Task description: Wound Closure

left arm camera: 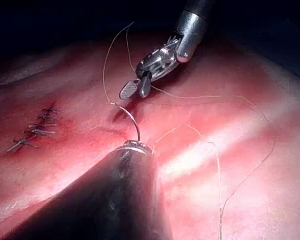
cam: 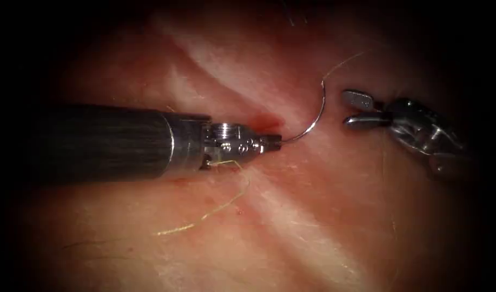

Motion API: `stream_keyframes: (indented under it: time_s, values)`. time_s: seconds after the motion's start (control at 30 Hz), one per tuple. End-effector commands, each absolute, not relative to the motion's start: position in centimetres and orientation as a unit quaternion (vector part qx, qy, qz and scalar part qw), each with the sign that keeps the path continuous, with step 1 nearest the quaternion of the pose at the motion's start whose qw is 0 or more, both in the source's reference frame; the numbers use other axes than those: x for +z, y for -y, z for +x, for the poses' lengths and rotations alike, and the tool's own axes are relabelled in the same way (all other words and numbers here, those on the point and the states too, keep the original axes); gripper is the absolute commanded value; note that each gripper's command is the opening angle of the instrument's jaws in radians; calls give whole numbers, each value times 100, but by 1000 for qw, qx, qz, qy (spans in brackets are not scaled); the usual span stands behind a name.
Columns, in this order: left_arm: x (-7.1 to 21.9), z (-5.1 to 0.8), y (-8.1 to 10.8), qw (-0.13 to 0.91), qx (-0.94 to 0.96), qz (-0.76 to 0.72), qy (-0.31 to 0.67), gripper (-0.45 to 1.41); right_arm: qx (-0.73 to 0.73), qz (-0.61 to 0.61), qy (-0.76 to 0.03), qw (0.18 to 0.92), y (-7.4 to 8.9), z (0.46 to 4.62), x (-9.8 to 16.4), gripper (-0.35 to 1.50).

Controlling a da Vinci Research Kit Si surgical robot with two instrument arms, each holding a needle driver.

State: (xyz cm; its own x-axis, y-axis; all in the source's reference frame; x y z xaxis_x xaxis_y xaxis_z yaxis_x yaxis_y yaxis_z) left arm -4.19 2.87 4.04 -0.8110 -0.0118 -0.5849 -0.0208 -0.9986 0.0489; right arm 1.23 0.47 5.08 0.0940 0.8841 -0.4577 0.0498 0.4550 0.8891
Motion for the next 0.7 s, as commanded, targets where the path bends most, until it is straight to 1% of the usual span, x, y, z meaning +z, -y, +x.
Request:
stream_keyframes:
  time_s: [0.03,0.2,0.57,0.7]
  values:
    - [408,-424,-289,2,951,-308,-26,-45,335,399,-585,622,-51,133,512,133]
    - [405,-425,-286,-35,948,-311,-52,-45,321,410,-588,619,-54,150,514,133]
    - [396,-420,-284,-34,948,-312,-57,-45,322,407,-588,621,-55,150,520,133]
    - [396,-423,-283,-37,948,-309,-61,-45,320,409,-589,620,-53,156,516,133]
